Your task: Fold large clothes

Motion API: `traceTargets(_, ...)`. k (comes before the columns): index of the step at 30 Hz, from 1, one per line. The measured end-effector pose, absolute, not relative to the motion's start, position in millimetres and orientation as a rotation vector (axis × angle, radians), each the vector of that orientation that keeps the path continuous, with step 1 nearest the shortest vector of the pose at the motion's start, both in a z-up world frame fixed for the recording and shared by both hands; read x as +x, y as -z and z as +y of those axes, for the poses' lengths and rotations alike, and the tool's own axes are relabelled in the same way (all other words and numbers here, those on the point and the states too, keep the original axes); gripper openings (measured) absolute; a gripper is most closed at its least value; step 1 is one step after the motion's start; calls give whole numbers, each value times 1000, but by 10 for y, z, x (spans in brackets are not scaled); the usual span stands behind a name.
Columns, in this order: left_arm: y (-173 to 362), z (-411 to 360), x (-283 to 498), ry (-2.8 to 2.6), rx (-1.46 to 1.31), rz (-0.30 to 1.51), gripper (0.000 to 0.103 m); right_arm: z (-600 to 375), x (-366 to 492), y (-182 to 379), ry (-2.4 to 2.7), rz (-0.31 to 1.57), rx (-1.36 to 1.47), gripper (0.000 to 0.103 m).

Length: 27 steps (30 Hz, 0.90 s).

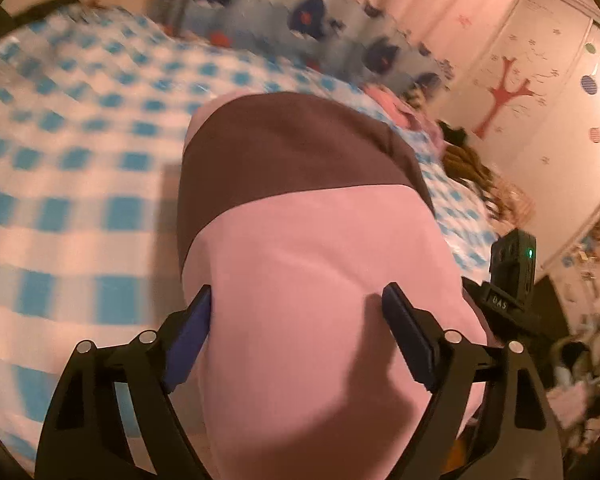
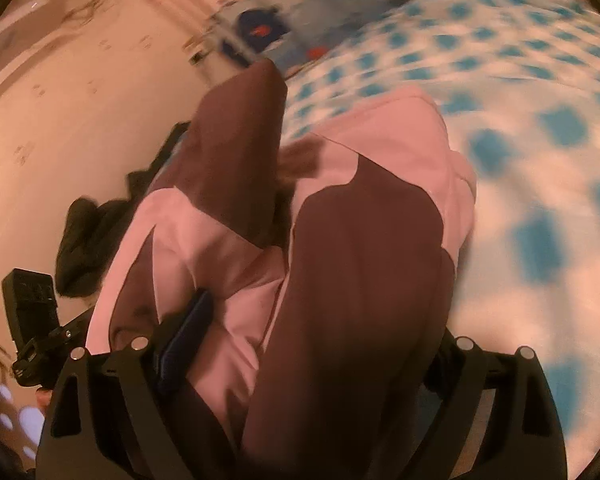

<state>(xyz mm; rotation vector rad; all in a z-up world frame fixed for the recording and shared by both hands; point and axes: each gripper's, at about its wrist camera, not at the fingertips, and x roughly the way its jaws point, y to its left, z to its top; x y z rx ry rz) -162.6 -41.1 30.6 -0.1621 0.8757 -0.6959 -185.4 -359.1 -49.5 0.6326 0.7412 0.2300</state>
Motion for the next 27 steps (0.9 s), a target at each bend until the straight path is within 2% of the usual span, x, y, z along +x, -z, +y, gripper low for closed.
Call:
traceTargets(1, -359, -234, -1600, 680, -156, 855, 79, -3431, -1735, 508, -256, 741, 617, 88)
traceTargets(2, -413, -134, -1602, 701, -157, 844, 70, -3173, -1543, 543, -307, 745, 591, 88)
traceTargets(3, -433, -101, -1566, 709, -151, 854, 68, -2927, -1392, 590, -354, 757, 556, 89)
traceTargets(5, -395, -86, -1591, 692, -72, 872, 69, -2460, -1172, 703, -374, 772, 447, 96)
traceTargets(7, -327, -40, -1560, 655, -37, 863, 69, -2272, -1030, 796, -370, 810, 411, 97)
traceTargets(12, -355, 693, -1312, 567, -308, 786, 69, -2530, -1050, 994, -315, 890, 430, 97)
traceTargets(16, -50, 853, -853, 517, -392, 877, 71, -2696, -1120, 1075, -332, 954, 478, 97)
traceTargets(17, 62, 771, -773, 529, -366, 917, 71, -2715, -1125, 1020, -327, 978, 466, 97)
traceTargets(19, 166, 577, -786, 509, -259, 910, 81, -2718, -1175, 801, -289, 956, 409, 97)
traceTargets(21, 194, 377, -842, 501, -170, 898, 85, -2706, -1268, 364, -160, 831, 291, 97)
traceTargets(24, 212, 269, -839, 503, -113, 888, 86, -2621, -1216, -271, -125, 651, 260, 97)
traceTargets(27, 202, 200, -862, 493, -82, 880, 86, -2345, -819, -532, -162, 651, 229, 97)
